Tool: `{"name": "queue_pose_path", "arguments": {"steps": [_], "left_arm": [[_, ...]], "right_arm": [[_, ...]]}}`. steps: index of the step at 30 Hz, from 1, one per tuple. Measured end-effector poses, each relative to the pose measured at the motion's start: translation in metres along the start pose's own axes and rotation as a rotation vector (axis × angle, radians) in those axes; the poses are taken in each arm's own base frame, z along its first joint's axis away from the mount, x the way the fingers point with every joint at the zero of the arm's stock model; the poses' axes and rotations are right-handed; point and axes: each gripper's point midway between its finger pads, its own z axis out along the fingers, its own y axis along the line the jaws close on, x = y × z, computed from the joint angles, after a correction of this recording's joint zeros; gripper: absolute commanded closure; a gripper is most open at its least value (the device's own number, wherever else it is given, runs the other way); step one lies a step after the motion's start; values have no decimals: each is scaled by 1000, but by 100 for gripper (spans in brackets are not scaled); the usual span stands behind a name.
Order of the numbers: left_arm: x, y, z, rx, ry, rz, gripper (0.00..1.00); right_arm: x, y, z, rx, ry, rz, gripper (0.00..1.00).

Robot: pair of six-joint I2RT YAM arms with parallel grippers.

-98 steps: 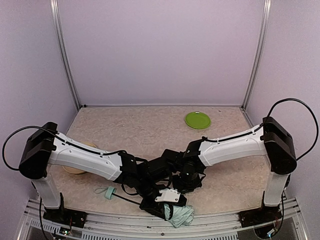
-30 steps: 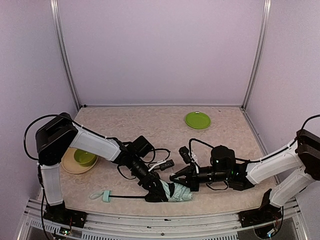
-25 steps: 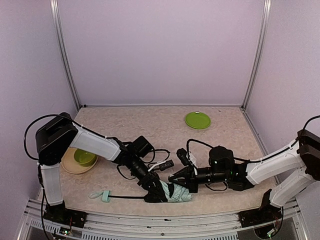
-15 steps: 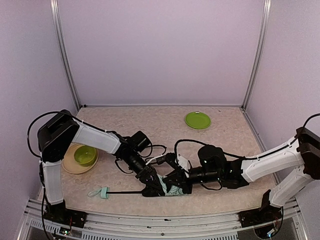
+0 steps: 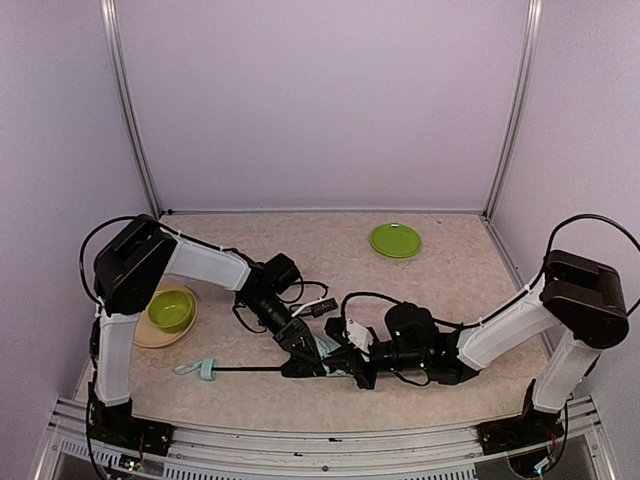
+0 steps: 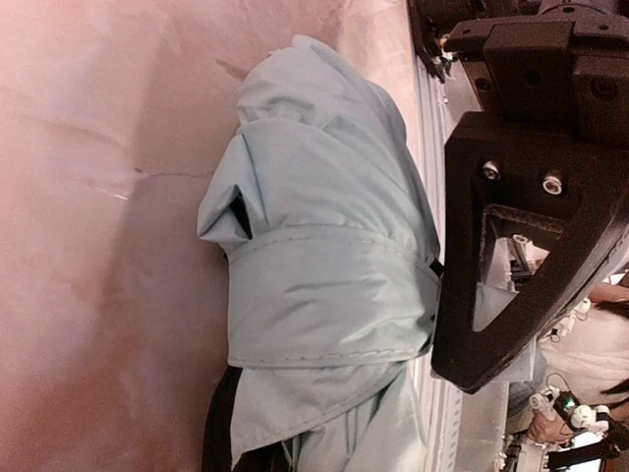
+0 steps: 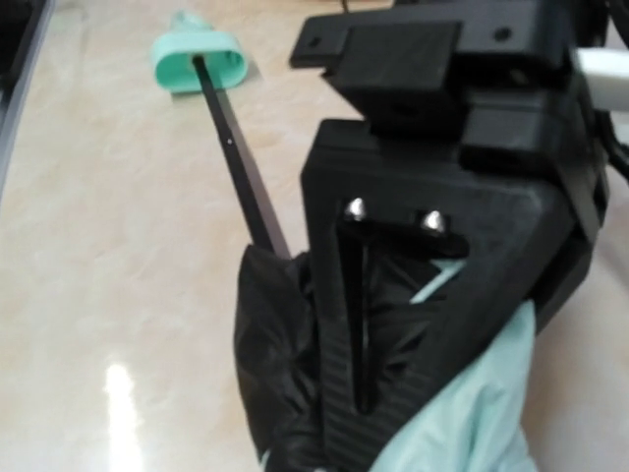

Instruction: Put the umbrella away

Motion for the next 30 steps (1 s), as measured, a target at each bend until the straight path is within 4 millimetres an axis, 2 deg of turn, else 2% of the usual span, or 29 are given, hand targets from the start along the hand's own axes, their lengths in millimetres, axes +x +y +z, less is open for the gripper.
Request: {"name": "queue_pose_path", "arguments": {"steps": [3,5,6,7,11,15,18,20,23,27,30], "left_arm": [[-10,12,-9,-58,-14,20,45],[-18,18,-17,-82,-41,45,25],[-22,24,-23,-113,-56,62,7],[-25,29,-27,-139,-71,76,2],[-39,38,-46,-233,-115,148,1],[-40,43,-51,-308,-100,201,1],[-40,37,-58,-395,-87,266,1],[-43,25,-70,-473,-106,347,1],[-63,-8,-98,-577,-209,511,1],[-98,-72,-142,-689,-412,744,1],[-118,-131,-178,-685,-678,861,1]], "right_arm": [[-1,-10,1,-1,-25,11,100],[2,-7,3,-33,-27,21,100],[4,-5,4,-52,-27,28,100],[8,-1,4,-77,-23,35,100],[10,3,4,-125,-34,60,100],[9,3,3,-140,-41,76,100],[9,4,2,-151,-42,87,100],[9,5,2,-161,-41,90,100],[10,7,0,-177,-40,95,100],[11,5,-1,-185,-40,99,100],[11,5,-2,-190,-39,99,100]]}}
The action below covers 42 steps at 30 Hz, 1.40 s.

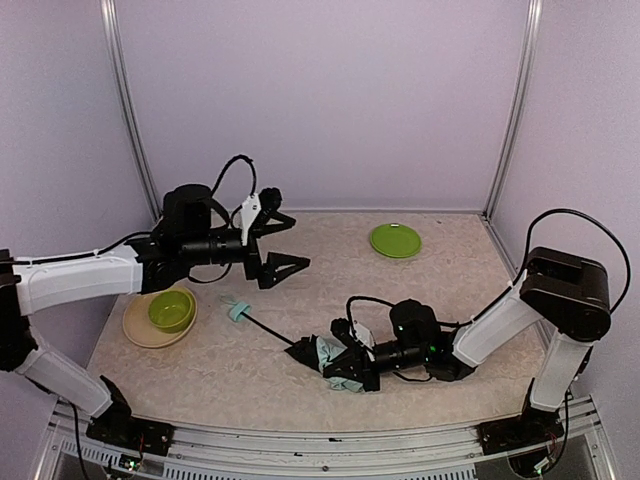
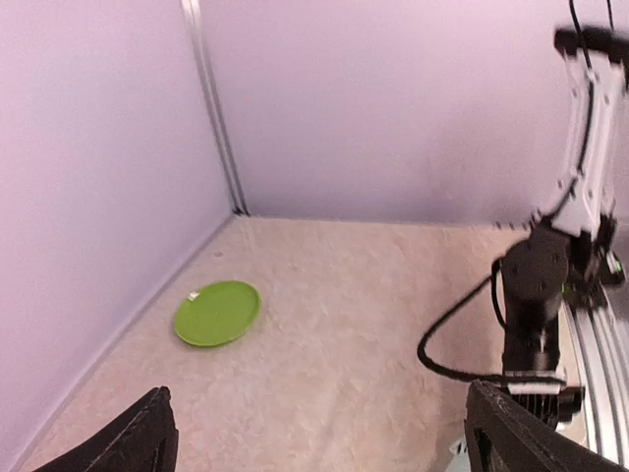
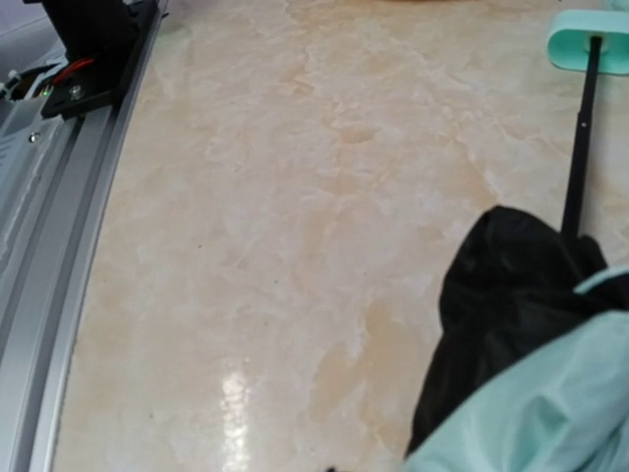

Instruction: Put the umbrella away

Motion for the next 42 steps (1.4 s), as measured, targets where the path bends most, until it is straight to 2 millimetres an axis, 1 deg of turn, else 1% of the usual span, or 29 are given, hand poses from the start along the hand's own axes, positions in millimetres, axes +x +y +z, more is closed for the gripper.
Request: {"name": "queue_pose_path", "arguments": {"steps": [1,2,4,5,6,7,8,9,10,11,12,13,14,16,18,19,21,24,29,32,34,35,37,42], "left_arm": [[-15,3,-10,-38,-76,-19,1],[-28,9,-23,-102,-168,-47,1],[-43,15,-48,-184,-313,-80,1],[-44,16,-53,-204,-340,-81,1],[-45,17,-54,-222,-348,-73,1],[-43,18,-50,-250,-325,-58,1],[-41,13,-41,-265,-285,-23,2],[-39,1,-26,-262,-222,31,4],[-37,-9,-15,-248,-181,70,5],[-30,-24,-3,-229,-115,124,5],[-17,-38,7,-202,-46,180,5],[2,-52,13,-168,30,233,4],[20,-62,14,-139,93,275,2],[73,-78,7,-75,244,377,1],[125,-92,-8,-1,375,456,1],[147,-98,-16,37,428,489,1],[169,-107,-23,95,488,545,1],[184,-112,-13,155,519,649,1],[216,-113,9,221,593,733,6],[215,-105,22,207,586,767,6],[214,-102,26,203,578,777,7],[214,-102,27,205,576,779,9],[214,-101,29,210,570,791,21],[220,-100,37,233,579,790,55]], "right_arm": [[0,0,0,-2,0,0,100],[0,0,0,-2,1,0,100],[0,-1,-1,-1,2,2,100],[1,-1,-1,-1,4,3,100],[1,-1,-1,-1,4,4,100],[1,-1,-1,-2,5,4,100],[1,-2,-1,-1,6,5,100],[1,-2,-1,-3,6,6,100],[1,-2,-2,-5,7,8,100],[1,-2,-2,-8,7,10,100],[1,-3,-2,-10,8,11,100],[1,-4,-3,-11,9,13,100],[1,-4,-3,-14,11,14,100],[1,-5,-4,-20,13,14,100],[2,-6,-4,-23,15,8,100],[2,-6,-5,-27,16,2,100],[2,-5,-5,-33,19,-4,100],[2,-4,-5,-43,22,-19,100],[3,-4,-5,-50,26,-39,100],[3,-6,-6,-51,27,-45,100],[2,-7,-7,-55,28,-48,100],[2,-8,-7,-55,28,-48,100],[0,-11,-8,-57,24,-50,100],[-2,-19,-13,-49,16,-44,100]]}}
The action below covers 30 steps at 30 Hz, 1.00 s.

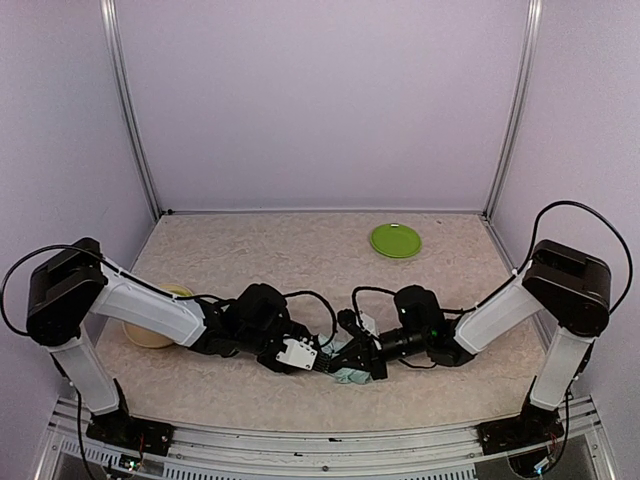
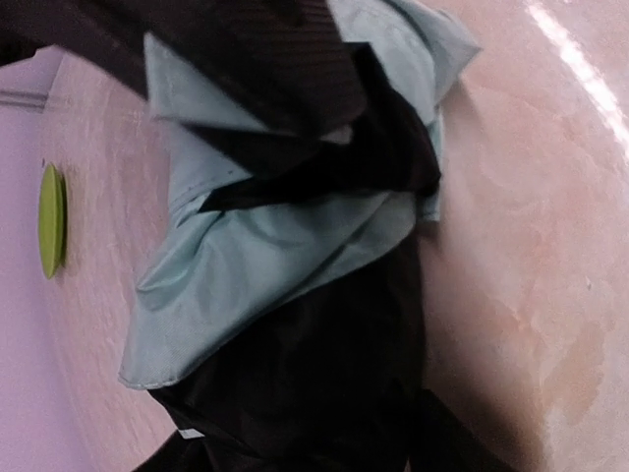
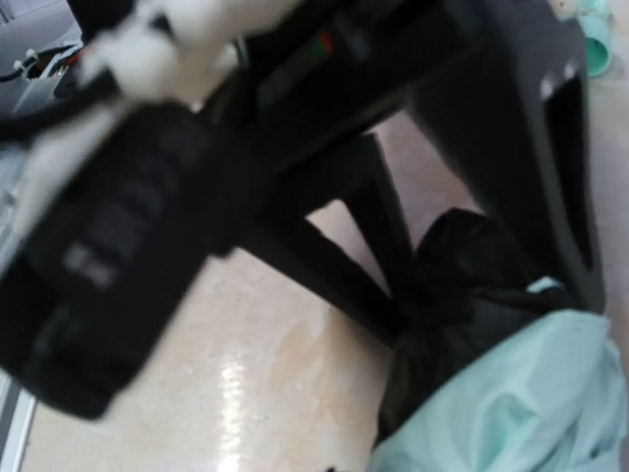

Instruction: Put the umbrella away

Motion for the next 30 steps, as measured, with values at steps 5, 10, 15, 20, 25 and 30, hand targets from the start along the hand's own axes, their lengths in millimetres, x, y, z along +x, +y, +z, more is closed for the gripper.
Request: {"name": "queue_pose_path", "arguments": {"steps": [5,10,15,20,25,30], "left_arm": [[1,0,9,60,4,-40,84],[-5,12,16,130,10,-146,100],[-9,20,24,253,6,-352,100],[-13,20,24,370,-27,-589,100],[-16,8,21,439,-42,-756,100],[-15,4,19,534,-81,-958,100]], "right_arm": [[-5,-6,-3,2,-13,-7,100],[-12,-17,-5,30,-29,-25,100],[-22,-25,-10,75,-37,-47,100],[-36,-32,-25,144,-39,-61,100],[-39,-29,-29,137,-33,-63,100],[-40,-27,-30,135,-29,-74,100]]}}
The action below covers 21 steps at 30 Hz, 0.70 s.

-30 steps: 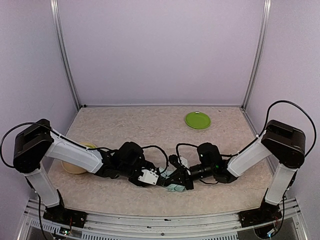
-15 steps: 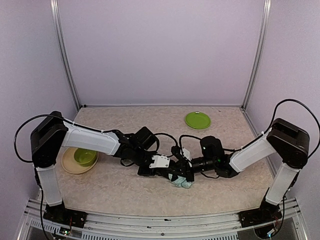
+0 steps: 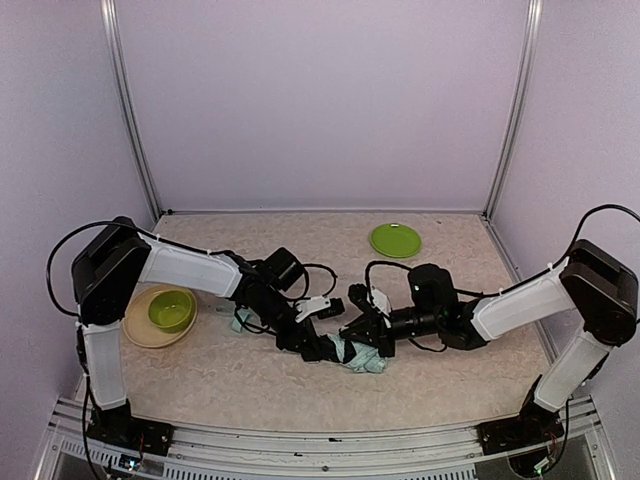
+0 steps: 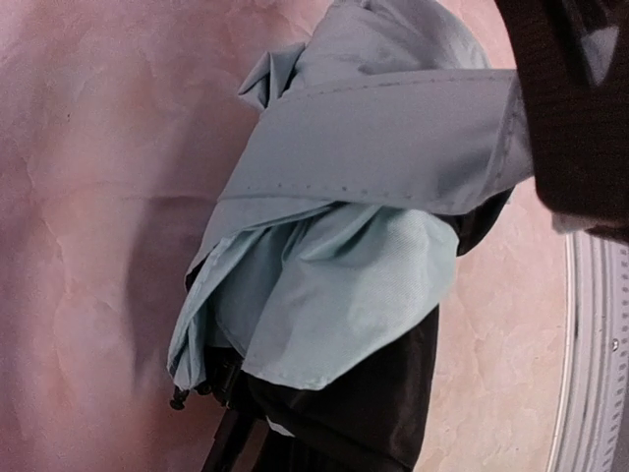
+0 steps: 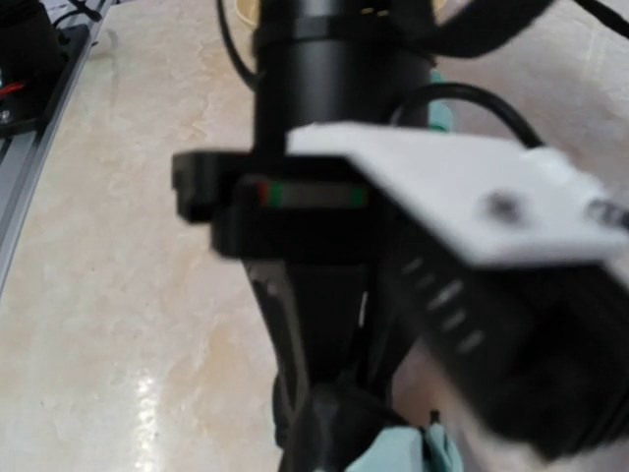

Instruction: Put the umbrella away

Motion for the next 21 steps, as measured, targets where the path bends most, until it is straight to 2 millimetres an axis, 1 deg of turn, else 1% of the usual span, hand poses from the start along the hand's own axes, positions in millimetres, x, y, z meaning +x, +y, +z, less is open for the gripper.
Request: {"name": "queue_pose_path", "arguments": {"steps": [3,7,12,14,16,21], "left_arm": [[1,0,-3,59,-28,-105,100],[5,-1,-8,111,-45,-216,100],[8,-5,-9,157,-54,-308,100],[9,-4,-9,175,-60,-337,100],[10,-3,-10,193,-76,-366,100],[17,-4,-13,235,-106,-421,100]], "right_arm": [[1,1,1,-1,9,-5,100],[-6,0,3,6,16,-32,100],[-6,17,9,-17,38,-71,100],[-5,20,11,-16,43,-75,100],[-2,22,13,-10,52,-77,100],[15,40,25,-5,77,-91,100]]}}
